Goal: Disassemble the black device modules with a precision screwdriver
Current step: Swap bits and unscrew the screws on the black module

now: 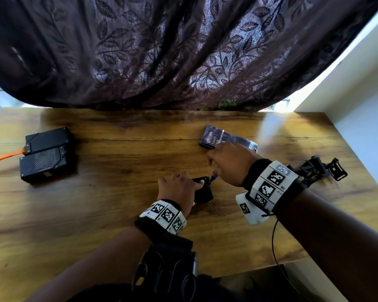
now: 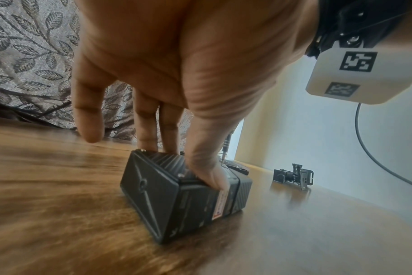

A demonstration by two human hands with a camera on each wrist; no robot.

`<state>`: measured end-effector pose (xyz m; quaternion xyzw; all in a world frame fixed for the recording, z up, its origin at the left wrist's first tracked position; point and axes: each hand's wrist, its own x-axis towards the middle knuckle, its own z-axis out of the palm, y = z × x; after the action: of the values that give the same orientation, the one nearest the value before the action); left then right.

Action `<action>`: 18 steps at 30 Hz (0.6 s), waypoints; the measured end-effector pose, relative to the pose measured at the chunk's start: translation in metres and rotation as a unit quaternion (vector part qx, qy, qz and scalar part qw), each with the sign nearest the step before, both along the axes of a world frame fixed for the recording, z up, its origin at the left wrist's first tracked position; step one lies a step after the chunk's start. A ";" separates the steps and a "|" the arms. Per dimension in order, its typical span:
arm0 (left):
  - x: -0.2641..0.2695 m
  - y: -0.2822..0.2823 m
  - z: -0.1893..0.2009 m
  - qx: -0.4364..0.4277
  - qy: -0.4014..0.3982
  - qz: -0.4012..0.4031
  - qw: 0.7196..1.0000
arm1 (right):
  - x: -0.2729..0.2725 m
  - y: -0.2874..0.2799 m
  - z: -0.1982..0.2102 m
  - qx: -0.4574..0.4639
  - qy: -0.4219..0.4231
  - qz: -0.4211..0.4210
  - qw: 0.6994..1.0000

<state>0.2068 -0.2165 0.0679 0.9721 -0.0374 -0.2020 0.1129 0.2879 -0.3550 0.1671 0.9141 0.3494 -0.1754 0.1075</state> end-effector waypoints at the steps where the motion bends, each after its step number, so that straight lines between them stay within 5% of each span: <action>1: 0.000 0.000 0.000 0.000 -0.001 -0.001 1.000 | 0.001 -0.002 0.001 -0.009 0.008 -0.002 1.000; 18: -0.002 0.000 -0.002 -0.017 -0.018 0.005 1.000 | -0.005 0.009 0.010 -0.076 -0.018 0.008 0.997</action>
<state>0.2046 -0.2165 0.0660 0.9737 -0.0376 -0.1832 0.1299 0.2834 -0.3464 0.1769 0.9035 0.3400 -0.1844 0.1847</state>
